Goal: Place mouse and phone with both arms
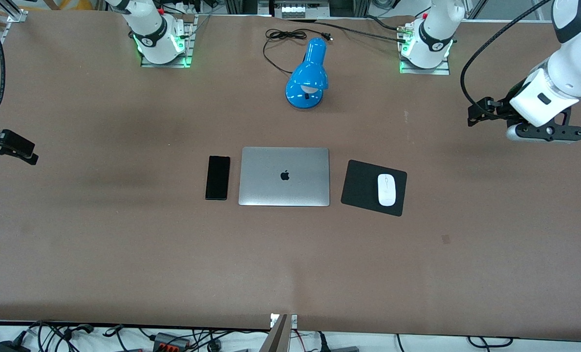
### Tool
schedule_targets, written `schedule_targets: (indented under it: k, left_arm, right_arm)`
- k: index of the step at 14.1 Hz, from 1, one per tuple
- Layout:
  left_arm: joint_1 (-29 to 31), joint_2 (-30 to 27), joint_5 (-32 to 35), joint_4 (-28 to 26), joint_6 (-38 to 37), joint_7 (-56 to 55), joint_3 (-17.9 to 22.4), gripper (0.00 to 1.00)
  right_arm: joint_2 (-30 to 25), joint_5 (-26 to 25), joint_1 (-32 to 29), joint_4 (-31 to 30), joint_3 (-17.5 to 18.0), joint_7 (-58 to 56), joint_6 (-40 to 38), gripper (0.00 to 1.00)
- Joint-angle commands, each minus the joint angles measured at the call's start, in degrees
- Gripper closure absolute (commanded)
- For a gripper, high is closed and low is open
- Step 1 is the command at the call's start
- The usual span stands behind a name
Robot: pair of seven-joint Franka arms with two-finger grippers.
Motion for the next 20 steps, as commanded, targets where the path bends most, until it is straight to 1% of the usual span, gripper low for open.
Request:
schedule_targets:
  k: [1,3,4,5,8,9,11,18,20]
  left_arm:
    - [0.7,-0.1,-1.5,1.4,-0.5,1.4,-0.6,0.0]
    - [0.9,-0.2,-1.5,1.5,-2.1,2.0,0.0,0.0]
    - [2.0,-0.3,-1.5,1.3,-3.0,2.3,0.0,0.0]
    - [2.7,-0.3,-1.6,1.5,-3.1,2.3,0.0,0.0]
    - [2.7,-0.3,-1.6,1.5,-3.1,1.5,-0.8,0.0]
    - [2.7,-0.3,-1.7,1.7,-2.8,1.5,-0.8,0.0]
    - [2.7,-0.3,-1.7,2.1,-3.1,1.5,-0.8,0.0]
    - [2.8,-0.1,-1.6,2.4,-3.2,2.2,-0.7,0.0]
    - [2.8,-0.1,-1.6,2.4,-3.4,2.3,-0.7,0.0]
  right_arm:
    - [-5.6,0.5,0.5,-10.4,-0.3,-1.6,5.2,0.0]
    - [-9.3,0.2,0.5,-17.8,-0.2,-1.8,9.7,0.0]
    - [-10.5,0.3,0.3,-20.3,-0.2,-1.8,10.6,0.0]
    - [-10.9,0.3,0.2,-21.2,-0.3,-1.8,10.5,0.0]
    - [-10.8,0.5,0.2,-20.2,-0.3,-1.8,9.2,0.0]
    - [-10.4,0.8,0.0,-18.6,-0.3,-1.8,9.0,0.0]
    - [-10.5,0.8,0.1,-17.7,-0.3,-1.1,6.2,0.0]
    - [-10.5,0.7,0.3,-17.2,-0.2,-1.1,5.0,0.0]
    - [-10.7,0.8,-1.0,-17.2,0.0,-1.1,5.1,0.0]
